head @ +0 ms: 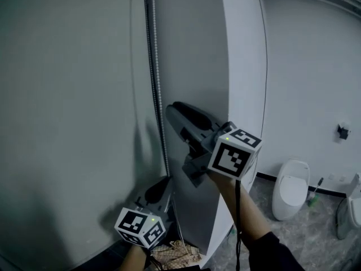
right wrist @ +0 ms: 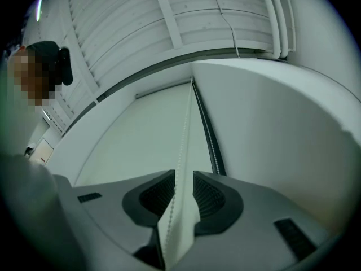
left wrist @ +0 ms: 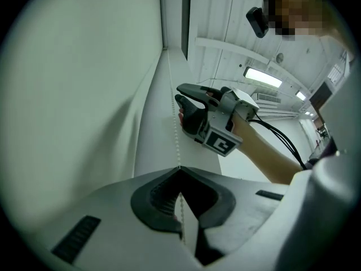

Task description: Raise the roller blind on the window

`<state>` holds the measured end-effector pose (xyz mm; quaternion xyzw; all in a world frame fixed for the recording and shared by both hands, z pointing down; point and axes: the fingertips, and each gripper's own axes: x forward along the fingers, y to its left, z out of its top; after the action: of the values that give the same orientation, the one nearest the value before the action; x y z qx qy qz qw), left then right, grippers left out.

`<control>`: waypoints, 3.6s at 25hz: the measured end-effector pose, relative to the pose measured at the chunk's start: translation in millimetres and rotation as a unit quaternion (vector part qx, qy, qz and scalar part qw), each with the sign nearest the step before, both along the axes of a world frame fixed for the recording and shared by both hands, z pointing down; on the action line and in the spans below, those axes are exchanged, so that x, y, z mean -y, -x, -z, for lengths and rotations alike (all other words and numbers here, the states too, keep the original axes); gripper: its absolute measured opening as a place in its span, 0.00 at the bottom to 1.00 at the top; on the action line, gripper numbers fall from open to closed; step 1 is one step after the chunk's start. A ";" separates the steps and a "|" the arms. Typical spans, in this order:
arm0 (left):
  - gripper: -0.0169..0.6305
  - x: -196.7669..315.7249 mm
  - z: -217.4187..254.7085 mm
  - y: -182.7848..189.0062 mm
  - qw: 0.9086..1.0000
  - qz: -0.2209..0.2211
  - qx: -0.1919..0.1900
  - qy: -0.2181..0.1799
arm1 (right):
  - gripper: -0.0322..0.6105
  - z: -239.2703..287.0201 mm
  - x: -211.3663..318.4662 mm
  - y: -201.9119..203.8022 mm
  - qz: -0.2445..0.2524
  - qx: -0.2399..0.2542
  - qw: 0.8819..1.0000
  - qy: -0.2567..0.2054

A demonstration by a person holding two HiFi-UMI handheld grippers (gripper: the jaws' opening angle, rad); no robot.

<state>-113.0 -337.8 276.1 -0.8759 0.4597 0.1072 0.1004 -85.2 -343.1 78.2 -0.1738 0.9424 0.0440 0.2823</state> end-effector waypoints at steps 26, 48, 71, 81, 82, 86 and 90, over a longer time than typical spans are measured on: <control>0.05 -54.3 46.9 0.8 0.999 -0.033 -0.034 -0.021 | 0.07 22.0 -28.1 7.0 -0.052 -0.046 0.997 -0.036; 0.09 -35.5 131.1 -29.8 0.989 -0.130 -0.055 -0.040 | 0.07 -206.0 -47.0 -13.3 -0.116 -0.151 0.981 0.021; 0.05 -32.7 70.0 -20.1 0.995 -0.078 -0.058 -0.031 | 0.08 -159.9 -45.3 -37.5 -0.040 -0.058 0.997 0.039; 0.05 -19.6 -84.9 -28.1 0.991 -0.083 -0.048 0.089 | 0.08 -79.7 -43.9 -30.1 -0.041 -0.051 0.998 -0.014; 0.05 -23.9 -80.3 -29.7 0.991 -0.082 -0.047 0.095 | 0.08 -60.1 -45.6 -32.5 -0.040 -0.046 0.998 -0.016; 0.05 -34.8 -61.7 -30.4 0.992 -0.063 -0.025 0.103 | 0.12 6.3 -53.4 -31.3 -0.026 -0.029 0.999 -0.032; 0.05 -40.7 -62.0 -34.3 0.992 -0.065 -0.009 0.107 | 0.17 37.7 -50.5 -16.3 -0.033 -0.037 0.998 -0.038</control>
<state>-78.7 -297.1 338.1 -0.9086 0.4115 0.0711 -0.0055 -68.9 -292.5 40.5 -0.1919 0.9437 0.0958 0.2520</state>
